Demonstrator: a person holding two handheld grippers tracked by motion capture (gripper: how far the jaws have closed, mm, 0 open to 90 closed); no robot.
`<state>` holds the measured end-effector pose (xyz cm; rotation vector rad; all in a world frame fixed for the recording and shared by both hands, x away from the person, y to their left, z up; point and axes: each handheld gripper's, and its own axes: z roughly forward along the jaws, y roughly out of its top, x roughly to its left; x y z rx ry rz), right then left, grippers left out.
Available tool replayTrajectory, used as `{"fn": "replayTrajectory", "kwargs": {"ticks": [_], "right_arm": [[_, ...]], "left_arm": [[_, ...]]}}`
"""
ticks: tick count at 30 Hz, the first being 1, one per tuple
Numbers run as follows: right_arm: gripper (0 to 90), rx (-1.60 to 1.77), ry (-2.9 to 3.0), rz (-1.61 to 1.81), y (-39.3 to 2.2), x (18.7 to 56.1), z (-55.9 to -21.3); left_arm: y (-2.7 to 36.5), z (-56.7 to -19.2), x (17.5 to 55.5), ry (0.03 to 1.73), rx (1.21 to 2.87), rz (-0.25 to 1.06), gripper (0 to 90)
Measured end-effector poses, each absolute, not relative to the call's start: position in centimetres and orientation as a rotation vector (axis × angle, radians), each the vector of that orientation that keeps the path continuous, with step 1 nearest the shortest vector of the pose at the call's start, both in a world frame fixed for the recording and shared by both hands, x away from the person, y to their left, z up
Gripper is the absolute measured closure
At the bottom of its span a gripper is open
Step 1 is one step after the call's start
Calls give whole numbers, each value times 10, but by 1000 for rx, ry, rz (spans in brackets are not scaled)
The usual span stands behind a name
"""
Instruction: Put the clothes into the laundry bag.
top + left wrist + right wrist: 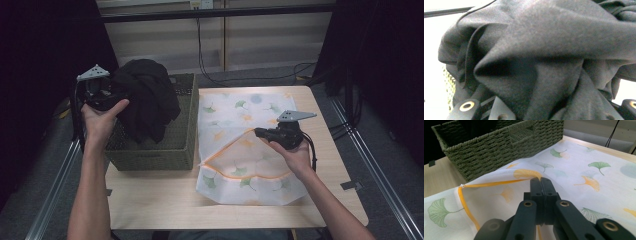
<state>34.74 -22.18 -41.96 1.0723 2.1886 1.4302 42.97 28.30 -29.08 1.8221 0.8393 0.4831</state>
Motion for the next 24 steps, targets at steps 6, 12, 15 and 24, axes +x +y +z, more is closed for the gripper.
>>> {"fn": "replayTrajectory", "kwargs": {"ticks": [6, 12, 15, 24], "right_arm": [[900, 1067, 2190, 1431, -222, 347, -419], [900, 1068, 2190, 1431, -222, 348, -419], [900, 1064, 2197, 1431, -221, 348, -420], [900, 1058, 2198, 1436, -220, 347, -420]], "left_arm": [[284, -280, 423, 811, 1792, 495, 681], [282, -267, 419, 777, 1780, 505, 681], [279, -259, 416, 752, 1773, 512, 680], [275, -247, 409, 703, 1717, 512, 680]]}}
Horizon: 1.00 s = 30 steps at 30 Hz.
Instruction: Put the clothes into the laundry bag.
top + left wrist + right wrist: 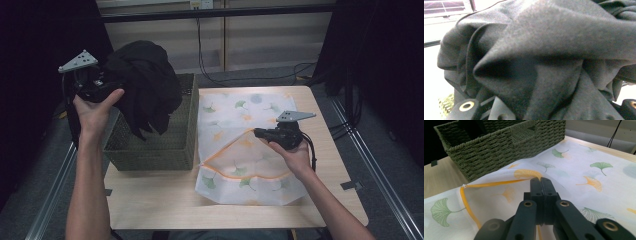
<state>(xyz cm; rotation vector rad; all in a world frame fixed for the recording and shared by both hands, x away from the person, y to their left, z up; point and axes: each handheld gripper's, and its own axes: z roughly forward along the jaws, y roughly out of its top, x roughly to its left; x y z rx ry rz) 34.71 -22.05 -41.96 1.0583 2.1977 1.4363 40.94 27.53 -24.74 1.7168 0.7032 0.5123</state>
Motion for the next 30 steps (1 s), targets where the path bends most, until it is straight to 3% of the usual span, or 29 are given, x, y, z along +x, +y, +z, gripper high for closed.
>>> {"fn": "replayTrajectory", "kwargs": {"ticks": [30], "right_arm": [[900, 1041, 2228, 1427, -215, 347, -424]], "left_arm": [[259, -197, 385, 572, 1619, 554, 677]]}}
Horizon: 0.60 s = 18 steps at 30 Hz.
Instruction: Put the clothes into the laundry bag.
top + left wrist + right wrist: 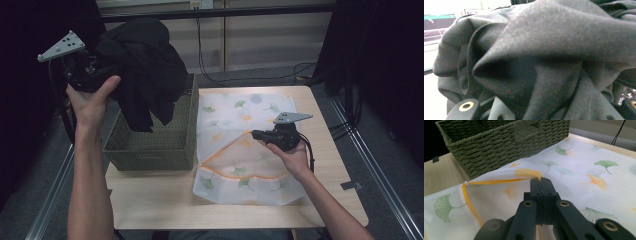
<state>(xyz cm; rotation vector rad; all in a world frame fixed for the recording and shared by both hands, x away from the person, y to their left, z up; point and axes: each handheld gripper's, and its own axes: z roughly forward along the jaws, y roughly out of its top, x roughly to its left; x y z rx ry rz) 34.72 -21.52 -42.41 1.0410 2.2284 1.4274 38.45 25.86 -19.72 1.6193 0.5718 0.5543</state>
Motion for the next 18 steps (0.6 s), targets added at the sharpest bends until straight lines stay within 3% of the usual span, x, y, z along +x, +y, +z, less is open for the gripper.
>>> {"fn": "replayTrajectory", "kwargs": {"ticks": [18], "right_arm": [[900, 1045, 2222, 1426, -215, 348, -425]], "left_arm": [[228, -177, 352, 428, 1614, 498, 674]]}}
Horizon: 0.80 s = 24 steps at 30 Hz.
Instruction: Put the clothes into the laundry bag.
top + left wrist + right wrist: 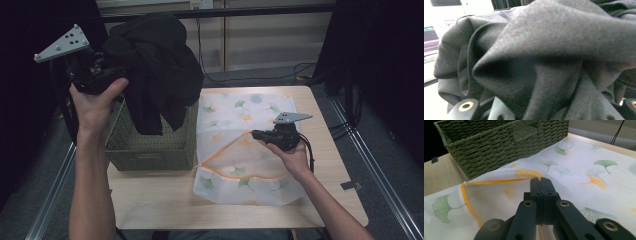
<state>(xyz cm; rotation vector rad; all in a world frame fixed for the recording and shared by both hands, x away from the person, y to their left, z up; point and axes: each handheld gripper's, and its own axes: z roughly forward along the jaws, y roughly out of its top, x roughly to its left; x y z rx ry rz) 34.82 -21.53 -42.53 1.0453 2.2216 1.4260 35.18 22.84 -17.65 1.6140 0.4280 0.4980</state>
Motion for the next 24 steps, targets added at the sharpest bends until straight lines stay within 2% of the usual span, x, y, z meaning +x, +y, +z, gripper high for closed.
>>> {"fn": "replayTrajectory", "kwargs": {"ticks": [17, 24], "right_arm": [[900, 1050, 2215, 1433, -215, 349, -424], [900, 1064, 2205, 1448, -215, 350, -425]], "left_arm": [[191, -158, 335, 331, 1644, 491, 674], [172, -169, 324, 283, 1658, 440, 674]]}}
